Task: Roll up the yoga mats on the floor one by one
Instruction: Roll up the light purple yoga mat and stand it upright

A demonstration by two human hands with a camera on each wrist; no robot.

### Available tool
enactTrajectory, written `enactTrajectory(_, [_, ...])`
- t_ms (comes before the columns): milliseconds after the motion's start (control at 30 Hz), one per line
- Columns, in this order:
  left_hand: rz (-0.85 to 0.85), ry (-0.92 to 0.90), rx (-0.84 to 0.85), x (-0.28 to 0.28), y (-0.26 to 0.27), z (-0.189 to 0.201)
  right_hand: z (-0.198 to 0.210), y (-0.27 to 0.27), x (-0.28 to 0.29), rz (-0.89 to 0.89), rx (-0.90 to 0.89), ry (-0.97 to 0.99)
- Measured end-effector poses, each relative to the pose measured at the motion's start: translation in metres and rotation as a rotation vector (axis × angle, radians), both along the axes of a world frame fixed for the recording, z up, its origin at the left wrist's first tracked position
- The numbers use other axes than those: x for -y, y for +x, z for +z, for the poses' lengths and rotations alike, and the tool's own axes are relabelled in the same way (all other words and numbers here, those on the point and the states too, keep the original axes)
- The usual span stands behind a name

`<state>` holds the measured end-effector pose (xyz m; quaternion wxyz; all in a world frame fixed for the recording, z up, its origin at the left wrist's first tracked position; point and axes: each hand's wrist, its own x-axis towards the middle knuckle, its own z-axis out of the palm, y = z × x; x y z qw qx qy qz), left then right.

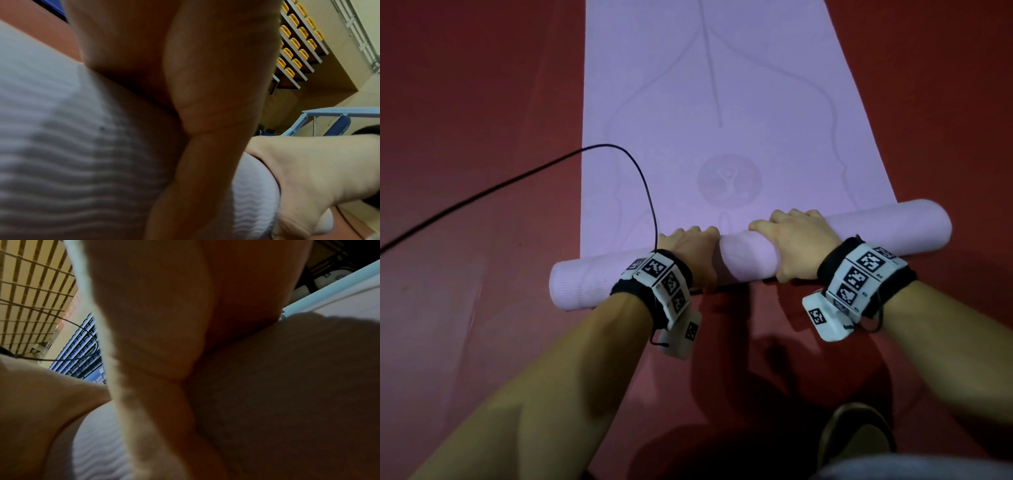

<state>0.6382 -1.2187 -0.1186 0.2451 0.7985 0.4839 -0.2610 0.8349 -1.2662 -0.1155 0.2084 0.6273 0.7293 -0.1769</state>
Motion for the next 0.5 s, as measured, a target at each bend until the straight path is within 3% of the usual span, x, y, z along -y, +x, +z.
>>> enactTrajectory(200, [0.002,-0.035,0.006,0.004,0.0,-0.001,0.003,0.001,0.0,-0.011,-0.032,-0.088])
enactTrajectory(500, [-0.009,0.182,0.031,0.022,0.005,-0.005,0.003,0.005,-0.029,-0.055,-0.088,-0.248])
